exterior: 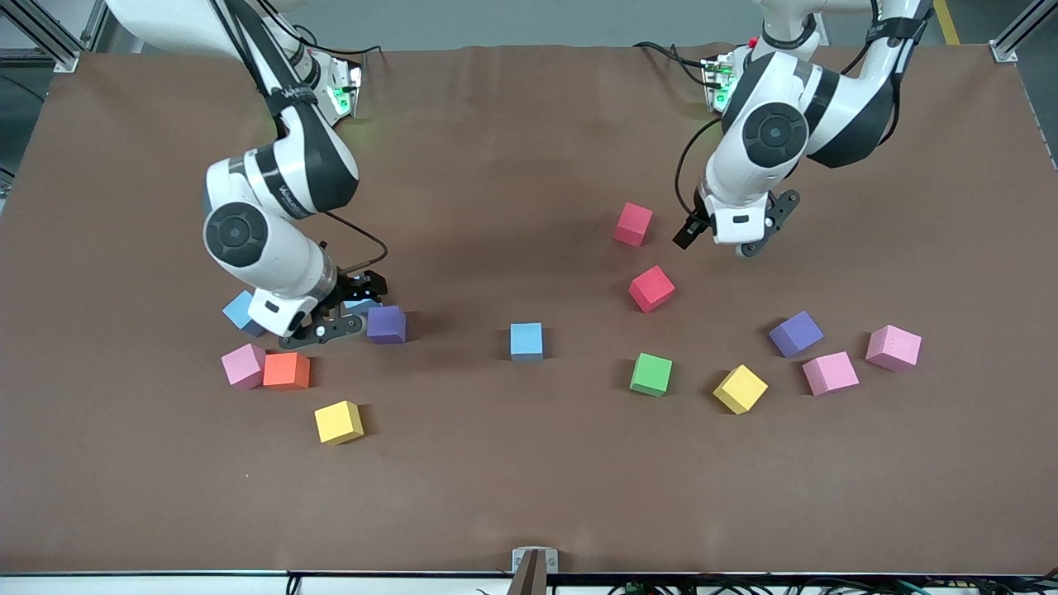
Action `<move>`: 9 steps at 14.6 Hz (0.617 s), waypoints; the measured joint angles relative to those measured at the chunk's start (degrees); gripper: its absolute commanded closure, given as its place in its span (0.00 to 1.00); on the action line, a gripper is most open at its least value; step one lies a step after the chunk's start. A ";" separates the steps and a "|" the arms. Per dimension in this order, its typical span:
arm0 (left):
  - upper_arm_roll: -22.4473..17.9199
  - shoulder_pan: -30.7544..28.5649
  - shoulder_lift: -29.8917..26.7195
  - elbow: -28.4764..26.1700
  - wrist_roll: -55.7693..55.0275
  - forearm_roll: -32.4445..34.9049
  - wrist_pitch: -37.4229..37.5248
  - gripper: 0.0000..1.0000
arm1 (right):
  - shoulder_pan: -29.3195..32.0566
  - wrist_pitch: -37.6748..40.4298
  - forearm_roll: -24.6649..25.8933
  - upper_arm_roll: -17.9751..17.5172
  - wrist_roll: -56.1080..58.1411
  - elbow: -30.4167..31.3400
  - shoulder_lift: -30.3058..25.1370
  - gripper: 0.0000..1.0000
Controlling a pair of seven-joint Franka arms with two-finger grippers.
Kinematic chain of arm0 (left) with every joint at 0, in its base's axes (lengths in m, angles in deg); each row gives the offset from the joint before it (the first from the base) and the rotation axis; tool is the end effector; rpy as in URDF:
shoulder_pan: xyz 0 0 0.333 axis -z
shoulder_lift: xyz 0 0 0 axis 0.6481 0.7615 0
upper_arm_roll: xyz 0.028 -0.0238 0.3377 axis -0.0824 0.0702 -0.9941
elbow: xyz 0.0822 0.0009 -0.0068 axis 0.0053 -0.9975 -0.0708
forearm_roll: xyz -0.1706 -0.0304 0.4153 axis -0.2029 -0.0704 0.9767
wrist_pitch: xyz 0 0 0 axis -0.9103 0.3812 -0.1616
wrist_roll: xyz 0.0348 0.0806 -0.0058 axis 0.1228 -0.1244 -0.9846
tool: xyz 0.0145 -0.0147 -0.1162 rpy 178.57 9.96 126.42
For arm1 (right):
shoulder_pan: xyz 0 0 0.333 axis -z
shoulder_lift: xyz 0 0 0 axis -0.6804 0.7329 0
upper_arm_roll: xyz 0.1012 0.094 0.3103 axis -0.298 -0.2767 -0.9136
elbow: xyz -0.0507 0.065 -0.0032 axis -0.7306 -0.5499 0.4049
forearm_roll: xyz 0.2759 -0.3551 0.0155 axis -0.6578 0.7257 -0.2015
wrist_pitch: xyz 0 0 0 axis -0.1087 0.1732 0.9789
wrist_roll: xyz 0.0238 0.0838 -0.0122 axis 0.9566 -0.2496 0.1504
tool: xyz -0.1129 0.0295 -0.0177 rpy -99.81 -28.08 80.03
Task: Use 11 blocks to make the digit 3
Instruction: 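Grasp the purple block with the right gripper while the left gripper grasps pink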
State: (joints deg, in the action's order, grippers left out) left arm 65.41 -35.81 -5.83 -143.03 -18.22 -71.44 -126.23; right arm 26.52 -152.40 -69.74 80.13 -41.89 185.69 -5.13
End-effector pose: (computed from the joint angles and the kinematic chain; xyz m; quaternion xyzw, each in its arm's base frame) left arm 0.4761 -0.2702 0.3378 -0.8989 -0.4228 0.0879 0.0737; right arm 0.6308 0.2397 0.3175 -0.9910 -0.1228 0.0508 0.0172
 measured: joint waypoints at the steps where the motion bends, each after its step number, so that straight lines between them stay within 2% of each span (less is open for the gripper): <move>1: 0.21 0.00 0.18 -0.77 -0.68 -0.07 -0.52 0.00 | -0.14 -0.79 0.00 0.00 -0.08 0.00 0.69 0.00; 4: 1.12 -0.06 1.69 -3.22 -2.29 -1.27 -4.16 0.00 | -0.30 -2.55 0.00 0.01 -0.22 0.01 2.75 0.00; 9: 6.07 0.22 6.64 -7.20 -13.19 -1.33 -15.72 0.00 | -0.31 -4.61 0.00 0.24 -2.24 0.02 5.91 0.00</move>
State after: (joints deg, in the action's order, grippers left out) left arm 71.47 -35.59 0.81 -150.24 -31.41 -72.77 -141.96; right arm 26.21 -157.01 -69.74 80.37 -44.12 185.71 0.78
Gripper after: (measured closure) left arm 0.000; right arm 0.000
